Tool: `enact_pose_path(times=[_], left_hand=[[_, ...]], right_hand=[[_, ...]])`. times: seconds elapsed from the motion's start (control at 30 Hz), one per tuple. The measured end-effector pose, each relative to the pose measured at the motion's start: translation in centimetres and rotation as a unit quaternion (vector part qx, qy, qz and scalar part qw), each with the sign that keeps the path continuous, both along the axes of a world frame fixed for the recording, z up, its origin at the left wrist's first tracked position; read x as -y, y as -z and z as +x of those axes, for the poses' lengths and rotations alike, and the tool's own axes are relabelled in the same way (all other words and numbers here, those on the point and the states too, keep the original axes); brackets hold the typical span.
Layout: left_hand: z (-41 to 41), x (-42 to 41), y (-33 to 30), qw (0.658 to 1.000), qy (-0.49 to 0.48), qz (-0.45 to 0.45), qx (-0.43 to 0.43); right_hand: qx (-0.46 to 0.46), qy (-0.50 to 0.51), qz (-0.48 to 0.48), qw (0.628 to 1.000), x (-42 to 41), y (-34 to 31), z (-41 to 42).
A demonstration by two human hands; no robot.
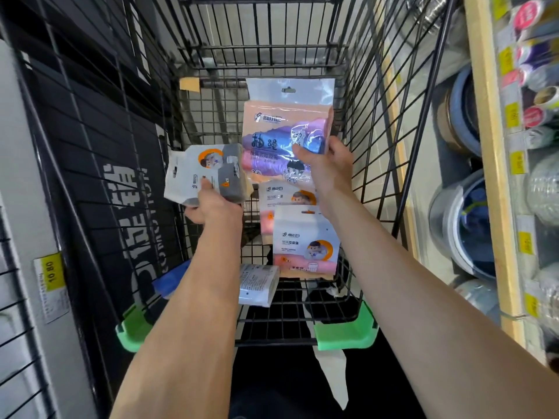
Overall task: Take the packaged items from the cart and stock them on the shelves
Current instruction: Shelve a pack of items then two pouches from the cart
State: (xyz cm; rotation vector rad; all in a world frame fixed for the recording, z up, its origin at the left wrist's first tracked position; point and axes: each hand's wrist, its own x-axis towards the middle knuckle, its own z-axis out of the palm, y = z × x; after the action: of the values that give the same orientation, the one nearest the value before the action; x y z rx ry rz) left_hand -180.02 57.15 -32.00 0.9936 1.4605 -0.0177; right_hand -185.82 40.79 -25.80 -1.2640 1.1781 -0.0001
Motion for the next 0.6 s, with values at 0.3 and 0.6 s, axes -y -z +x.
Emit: enact_pose_path(times=[0.3, 0.6], left_hand=[[1.0, -0.8, -10.5, 0.880, 0.409, 0.060, 0.234], [6.7, 3.6, -27.3, 0.674, 0.669, -0.033, 0.311]], right_hand=[[0.116, -0.032, -0.062, 0.991, -0.1, -8.5, -0.4], [0.175, -0.014, -0.023, 0.984, 6.4, -20.8, -3.7]])
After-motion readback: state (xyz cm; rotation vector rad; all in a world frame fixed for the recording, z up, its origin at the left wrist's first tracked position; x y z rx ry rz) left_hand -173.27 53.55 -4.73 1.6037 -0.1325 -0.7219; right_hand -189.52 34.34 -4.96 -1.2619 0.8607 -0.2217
